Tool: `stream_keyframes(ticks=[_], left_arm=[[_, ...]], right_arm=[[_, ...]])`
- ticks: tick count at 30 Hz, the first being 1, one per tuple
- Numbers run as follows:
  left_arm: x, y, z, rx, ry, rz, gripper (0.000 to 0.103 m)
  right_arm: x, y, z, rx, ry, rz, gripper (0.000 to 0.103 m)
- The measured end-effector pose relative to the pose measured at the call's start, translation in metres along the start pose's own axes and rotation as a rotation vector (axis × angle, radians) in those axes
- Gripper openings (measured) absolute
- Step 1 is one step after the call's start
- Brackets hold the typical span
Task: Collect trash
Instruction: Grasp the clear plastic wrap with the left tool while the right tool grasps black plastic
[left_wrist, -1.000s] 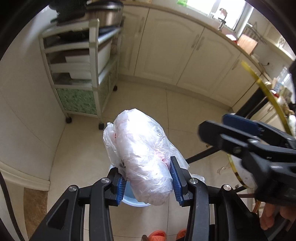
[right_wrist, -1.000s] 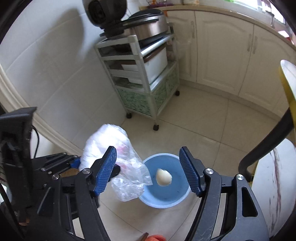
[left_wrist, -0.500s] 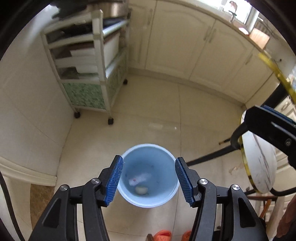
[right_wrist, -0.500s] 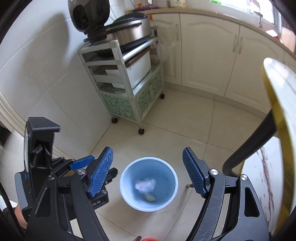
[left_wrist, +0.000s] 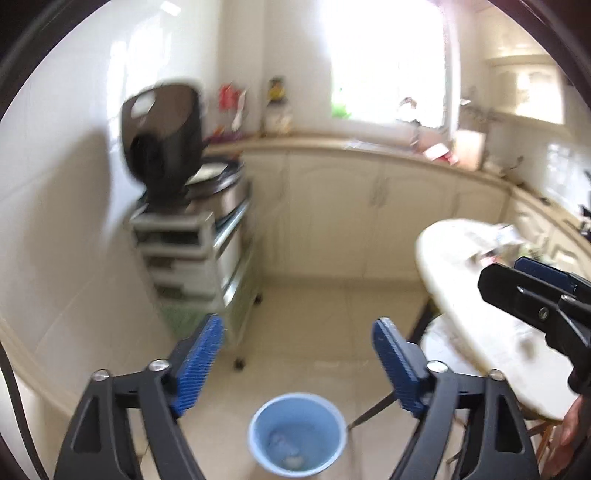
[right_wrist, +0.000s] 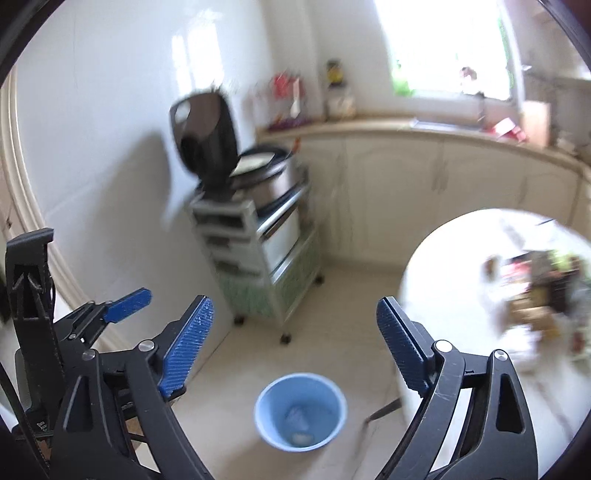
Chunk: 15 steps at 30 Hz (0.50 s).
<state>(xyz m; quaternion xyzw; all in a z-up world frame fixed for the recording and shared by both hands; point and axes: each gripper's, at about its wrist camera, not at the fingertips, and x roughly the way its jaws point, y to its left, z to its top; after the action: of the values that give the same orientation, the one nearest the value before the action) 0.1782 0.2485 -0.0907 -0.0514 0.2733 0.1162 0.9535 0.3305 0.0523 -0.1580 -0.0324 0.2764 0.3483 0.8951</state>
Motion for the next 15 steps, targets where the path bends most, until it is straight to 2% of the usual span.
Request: stream_keyframes(ticks=[3, 6, 9, 12, 15], left_arm=[[-0.011, -0.040, 0.000, 0.055, -0.022, -0.089, 0.086], [-0.010, -0.093, -0.004, 0.103, -0.001, -0.207, 0.088], [0.002, -0.130, -0.004, 0.140, 0.040, -0.297, 0.089], [0.027, -0.160, 0.005, 0.179, 0.094, -0.348, 0.089], [0.058, -0.182, 0.007, 0.214, 0.146, -0.331, 0.089]], right_arm=[[-0.045, -0.034, 0.004, 0.027, -0.049, -0.101, 0.097], [-0.083, -0.077, 0.002, 0.054, -0.072, -0.216, 0.097], [-0.109, -0.121, -0.003, 0.094, -0.063, -0.327, 0.097], [-0.126, -0.161, -0.010, 0.120, -0.044, -0.438, 0.097], [-0.137, -0.197, -0.018, 0.147, -0.010, -0.496, 0.097]])
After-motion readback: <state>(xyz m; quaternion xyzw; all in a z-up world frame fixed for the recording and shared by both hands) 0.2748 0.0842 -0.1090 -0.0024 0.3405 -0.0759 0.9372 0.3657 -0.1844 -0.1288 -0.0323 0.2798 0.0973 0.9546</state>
